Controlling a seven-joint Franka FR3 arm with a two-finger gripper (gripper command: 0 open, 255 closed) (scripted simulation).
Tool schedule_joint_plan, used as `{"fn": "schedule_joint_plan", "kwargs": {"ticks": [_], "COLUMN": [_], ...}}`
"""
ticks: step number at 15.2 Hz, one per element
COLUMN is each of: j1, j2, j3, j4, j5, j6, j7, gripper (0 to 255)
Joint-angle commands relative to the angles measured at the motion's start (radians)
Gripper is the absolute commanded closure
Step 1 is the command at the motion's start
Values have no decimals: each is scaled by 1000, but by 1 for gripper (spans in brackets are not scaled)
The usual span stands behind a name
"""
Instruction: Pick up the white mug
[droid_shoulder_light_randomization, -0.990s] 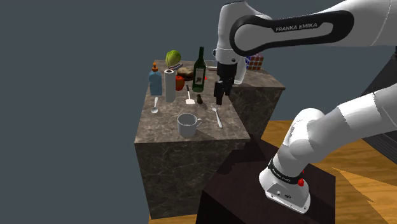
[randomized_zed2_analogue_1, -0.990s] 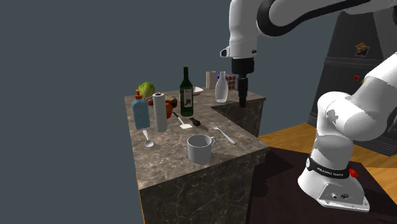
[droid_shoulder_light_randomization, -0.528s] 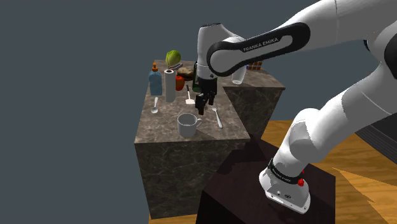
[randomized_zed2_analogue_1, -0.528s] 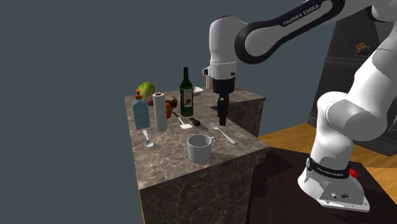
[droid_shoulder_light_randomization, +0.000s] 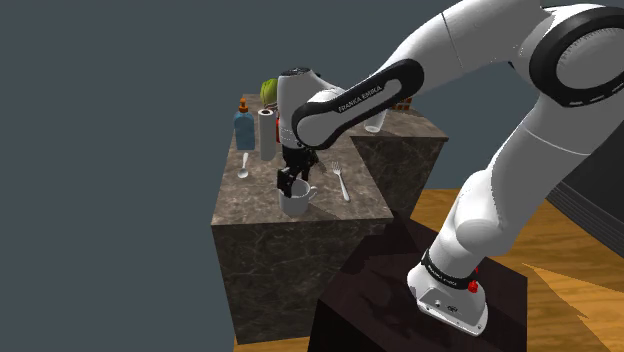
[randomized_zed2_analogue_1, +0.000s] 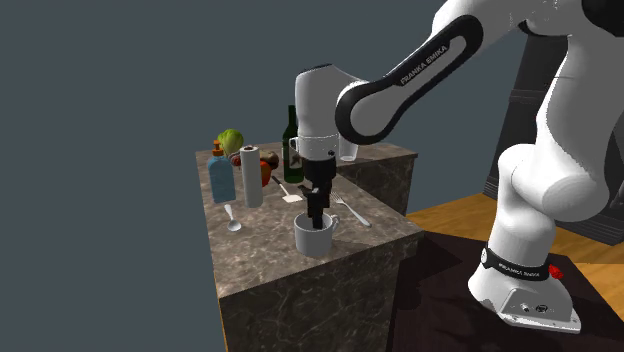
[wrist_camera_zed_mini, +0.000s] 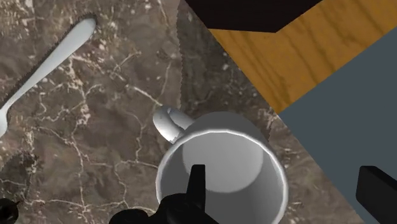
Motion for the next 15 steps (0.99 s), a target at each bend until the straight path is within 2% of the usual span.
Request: {"fn": "schedule_joint_plan", "kwargs": {"ticks": [1, 2, 10, 12, 13, 15], "j1": [1, 3, 5, 5, 5, 5], "j2": [84, 124, 200, 199, 197, 197], "j3": [10, 14, 11, 11, 11, 12], "j4": [43, 64, 35, 35, 32, 32], "j5": [-28, -44, -73, -73, -72, -72], "j6": [45, 65, 166, 166, 167, 167], "j7": [33, 50, 75, 75, 75, 75], "gripper": [0, 0, 0, 0, 255, 255]}}
